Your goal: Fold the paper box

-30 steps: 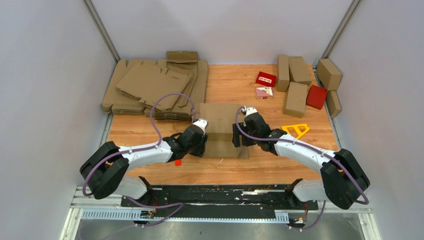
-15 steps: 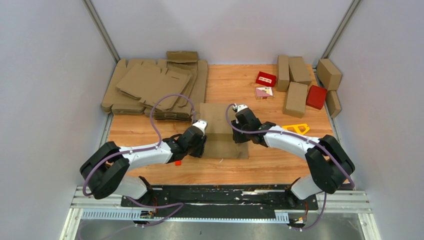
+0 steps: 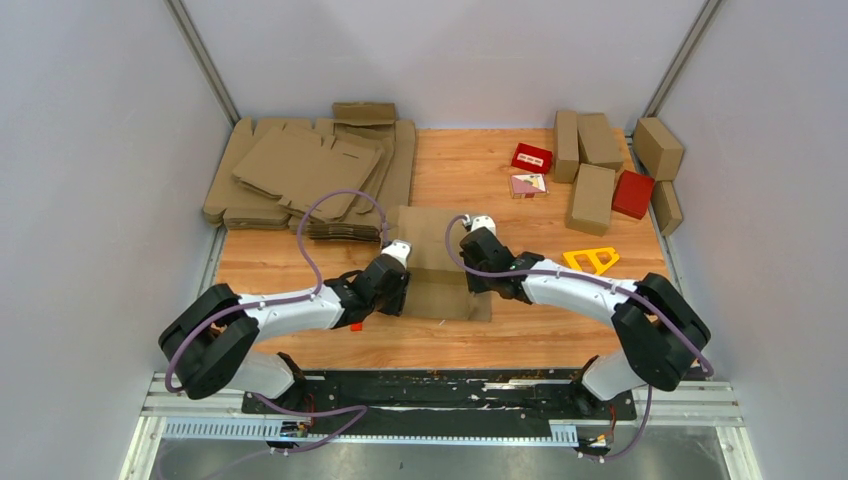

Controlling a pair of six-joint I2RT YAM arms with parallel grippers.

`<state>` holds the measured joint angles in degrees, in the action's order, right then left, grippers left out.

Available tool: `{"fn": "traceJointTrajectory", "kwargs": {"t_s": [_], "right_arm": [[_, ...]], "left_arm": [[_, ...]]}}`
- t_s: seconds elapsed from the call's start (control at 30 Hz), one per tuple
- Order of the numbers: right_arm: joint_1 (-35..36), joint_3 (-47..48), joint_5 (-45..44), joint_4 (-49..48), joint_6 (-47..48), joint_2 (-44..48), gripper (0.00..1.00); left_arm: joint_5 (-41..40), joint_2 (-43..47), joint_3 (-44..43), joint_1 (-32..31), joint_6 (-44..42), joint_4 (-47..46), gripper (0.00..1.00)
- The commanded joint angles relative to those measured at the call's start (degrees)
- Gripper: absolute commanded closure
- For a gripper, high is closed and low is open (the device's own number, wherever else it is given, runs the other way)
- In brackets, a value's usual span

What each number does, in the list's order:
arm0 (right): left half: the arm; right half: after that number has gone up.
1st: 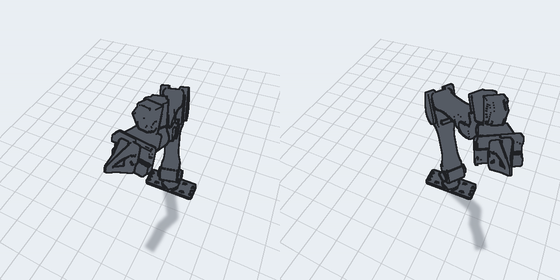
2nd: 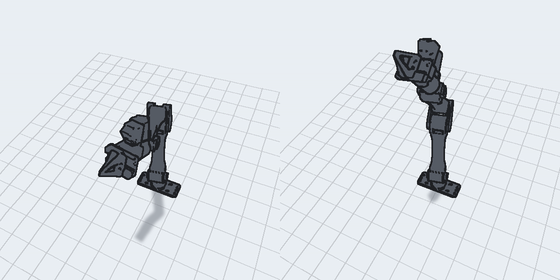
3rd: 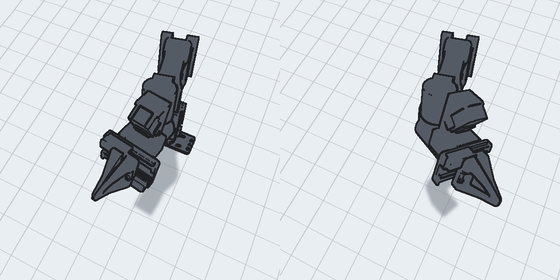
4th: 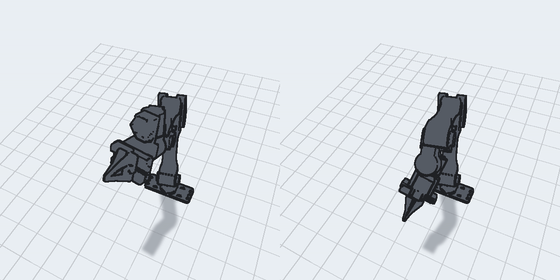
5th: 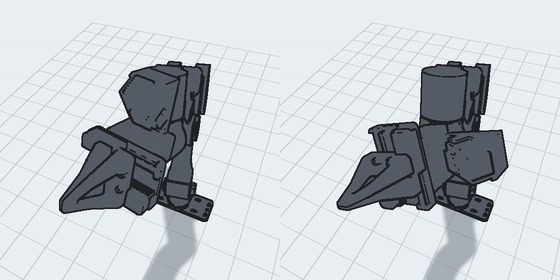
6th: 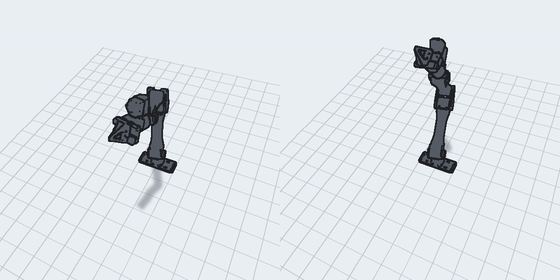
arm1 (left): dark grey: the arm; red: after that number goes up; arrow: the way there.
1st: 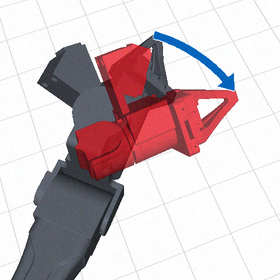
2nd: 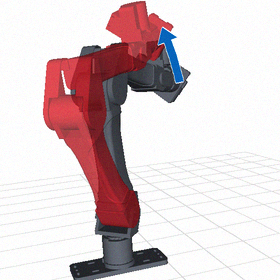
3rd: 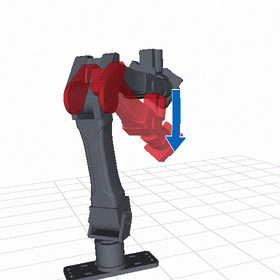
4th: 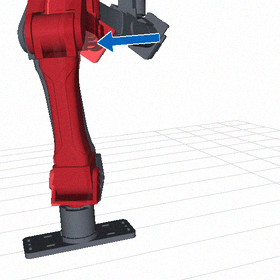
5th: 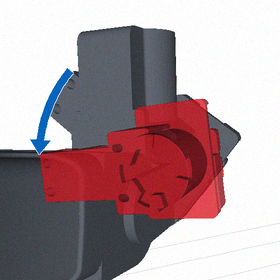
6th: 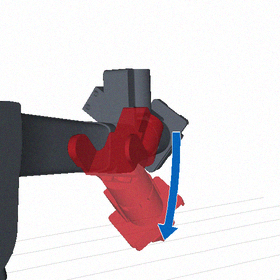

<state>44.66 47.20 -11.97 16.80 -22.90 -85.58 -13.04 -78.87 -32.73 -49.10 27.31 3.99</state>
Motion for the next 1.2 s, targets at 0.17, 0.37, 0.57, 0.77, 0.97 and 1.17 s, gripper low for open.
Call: {"fn": "traceJointTrajectory", "kwargs": {"t_s": [0.17,0.37,0.57,0.77,0.97,1.17], "right_arm": [[4.4,-0.7,-5.2,-2.2,-9.7,2.6,1.0],[4.9,1.6,-4.8,-0.5,-13.1,-0.3,1.0],[5.2,1.1,-6.3,-0.3,-13.0,-1.2,1.0],[5.2,-0.2,-7.6,-0.7,-12.1,-0.4,1.0],[5.2,-0.5,-7.8,-1.0,-10.4,0.9,1.0],[5.2,-1.2,-6.9,-2.3,-8.7,1.9,1.0]], "left_arm": [[-0.1,1.4,0.9,-1.0,4.2,-3.7,0.54],[-2.7,0.6,0.1,-3.2,6.2,-5.7,0.54],[-2.6,1.6,-0.7,-3.3,5.9,-4.3,0.44],[-2.8,3.0,-4.5,-3.1,2.7,3.0,0.24],[-2.8,6.8,-6.0,-1.4,1.0,7.7,0.09],[-3.5,11.9,-5.8,1.6,0.4,10.5,0.0]]}}
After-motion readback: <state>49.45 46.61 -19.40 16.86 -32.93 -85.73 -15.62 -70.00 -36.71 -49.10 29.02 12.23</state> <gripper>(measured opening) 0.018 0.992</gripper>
